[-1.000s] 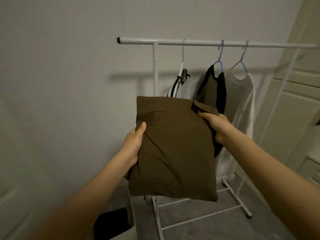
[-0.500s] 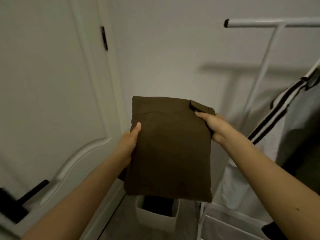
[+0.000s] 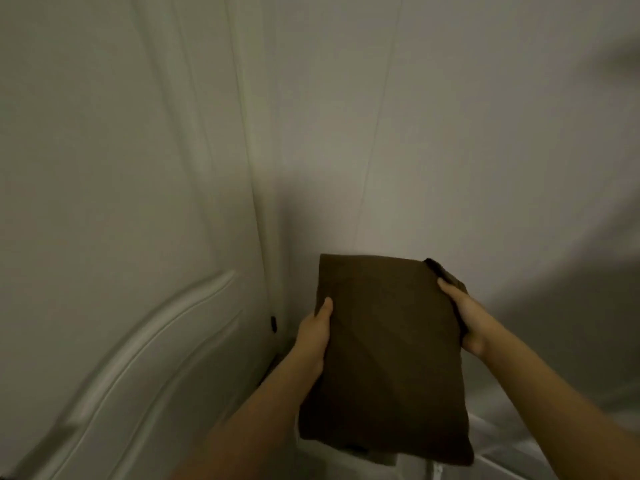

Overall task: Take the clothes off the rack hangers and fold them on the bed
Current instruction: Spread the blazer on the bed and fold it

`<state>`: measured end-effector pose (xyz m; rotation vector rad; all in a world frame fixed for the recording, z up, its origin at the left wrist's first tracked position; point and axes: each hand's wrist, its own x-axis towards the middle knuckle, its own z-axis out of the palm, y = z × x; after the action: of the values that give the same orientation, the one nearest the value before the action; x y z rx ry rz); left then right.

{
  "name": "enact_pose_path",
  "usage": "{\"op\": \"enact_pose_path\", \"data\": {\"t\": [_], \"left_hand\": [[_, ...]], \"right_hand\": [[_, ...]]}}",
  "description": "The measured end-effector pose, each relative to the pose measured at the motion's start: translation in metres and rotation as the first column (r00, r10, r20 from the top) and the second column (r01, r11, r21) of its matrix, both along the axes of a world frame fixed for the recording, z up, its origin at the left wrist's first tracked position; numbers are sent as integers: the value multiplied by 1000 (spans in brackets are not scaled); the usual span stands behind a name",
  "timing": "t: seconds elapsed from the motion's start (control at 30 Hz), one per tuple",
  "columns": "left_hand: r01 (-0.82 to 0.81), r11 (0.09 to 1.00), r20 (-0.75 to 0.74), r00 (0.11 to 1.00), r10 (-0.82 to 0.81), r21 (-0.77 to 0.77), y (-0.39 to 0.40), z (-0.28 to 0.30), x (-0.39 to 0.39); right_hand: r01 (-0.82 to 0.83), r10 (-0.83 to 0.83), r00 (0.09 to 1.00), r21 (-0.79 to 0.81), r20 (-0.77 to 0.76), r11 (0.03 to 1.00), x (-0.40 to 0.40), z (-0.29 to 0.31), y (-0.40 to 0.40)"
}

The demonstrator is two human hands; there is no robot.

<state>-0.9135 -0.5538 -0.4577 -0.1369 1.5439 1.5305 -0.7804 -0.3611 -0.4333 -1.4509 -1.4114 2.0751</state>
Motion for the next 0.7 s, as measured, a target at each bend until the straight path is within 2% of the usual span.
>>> {"op": "enact_pose_path", "data": {"t": [0.1, 0.17, 0.23, 0.37, 0.47, 0.7], "left_hand": [[13, 998, 41, 999, -11, -61, 28, -52, -24], [12, 995, 40, 999, -8, -101, 45, -101, -37], [31, 990, 75, 997, -21, -139, 55, -152, -41], [41, 975, 157, 988, -6, -220, 59, -254, -34], [27, 953, 162, 987, 24, -303, 49, -325, -22], [40, 889, 164, 986, 39, -455, 48, -442, -25]], "right_hand": [[-34, 35, 999, -85, 11, 996, -9, -47, 11], [-100, 111, 992, -149, 67, 984, -7, -90, 23], [-105, 120, 991, -227, 53, 968, 0, -135, 27], [30, -2, 996, -333, 84, 942, 1, -250, 21], [112, -63, 988, -368, 142, 923, 2, -327, 14], [144, -41, 963, -383, 266, 912, -3, -452, 18]]}}
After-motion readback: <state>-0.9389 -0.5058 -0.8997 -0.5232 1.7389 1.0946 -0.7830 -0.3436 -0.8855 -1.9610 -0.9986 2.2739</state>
